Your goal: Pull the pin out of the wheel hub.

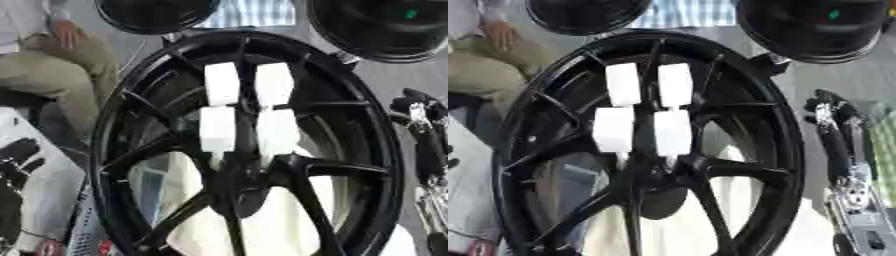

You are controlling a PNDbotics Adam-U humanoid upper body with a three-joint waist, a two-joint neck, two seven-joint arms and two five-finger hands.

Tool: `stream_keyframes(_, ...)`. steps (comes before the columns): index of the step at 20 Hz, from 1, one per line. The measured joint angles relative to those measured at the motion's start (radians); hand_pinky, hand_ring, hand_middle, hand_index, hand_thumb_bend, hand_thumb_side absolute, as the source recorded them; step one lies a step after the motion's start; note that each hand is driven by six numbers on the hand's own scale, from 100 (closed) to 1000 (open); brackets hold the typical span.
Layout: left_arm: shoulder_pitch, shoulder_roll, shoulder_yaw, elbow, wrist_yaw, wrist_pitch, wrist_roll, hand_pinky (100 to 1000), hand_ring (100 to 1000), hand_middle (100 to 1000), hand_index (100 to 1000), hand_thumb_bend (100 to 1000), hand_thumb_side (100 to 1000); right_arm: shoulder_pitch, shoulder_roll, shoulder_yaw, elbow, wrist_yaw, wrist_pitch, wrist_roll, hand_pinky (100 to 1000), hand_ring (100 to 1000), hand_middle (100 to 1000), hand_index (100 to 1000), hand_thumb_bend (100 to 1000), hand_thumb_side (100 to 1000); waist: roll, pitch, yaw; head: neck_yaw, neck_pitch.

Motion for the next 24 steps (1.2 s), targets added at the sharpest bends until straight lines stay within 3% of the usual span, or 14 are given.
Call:
stream_keyframes(10,0.0,0.0,0.0,-0.003,0.005,0.0,0.009,840,858,768,806,211,935,0.0,0.0,0.0,-0.003,0.001,-0.002,-0.005,719,753,655,778,100,667,0.001,0.0,0.0,-0.005,0.002)
stream_keyframes(14,-0.002,0.005,0.001,-0.037,0.031,0.007,0.025,845,865,775,812,210,925,-0.006,-0.013,-0.004,-0.023,-0.007,-0.01,-0.036,722,761,663,780,100,661,0.007,0.0,-0.006,-0.014,0.016)
stream_keyframes(18,-0.003,0.055,0.003,-0.094,0.059,0.016,0.039,853,870,779,818,199,913,-0.009,-0.072,-0.006,-0.046,-0.035,-0.002,-0.087,729,765,669,783,100,657,0.011,0.0,-0.012,-0.018,0.034)
stream_keyframes(19,-0.001,0.072,0.005,-0.109,0.064,0.019,0.042,855,871,780,820,262,991,-0.009,-0.091,-0.005,-0.053,-0.042,0.004,-0.099,733,765,670,785,100,742,0.013,0.0,-0.014,-0.018,0.037)
stream_keyframes(20,0.003,0.089,0.007,-0.126,0.069,0.021,0.045,857,872,780,821,194,907,-0.008,-0.112,-0.004,-0.061,-0.05,0.012,-0.109,734,766,671,785,100,654,0.014,0.0,-0.016,-0.018,0.039)
stream_keyframes(24,0.014,0.157,0.007,-0.196,0.097,0.043,0.064,861,876,784,825,188,899,0.0,-0.207,0.01,-0.103,-0.076,0.051,-0.133,734,771,682,789,100,643,0.017,0.0,-0.022,-0.018,0.05)
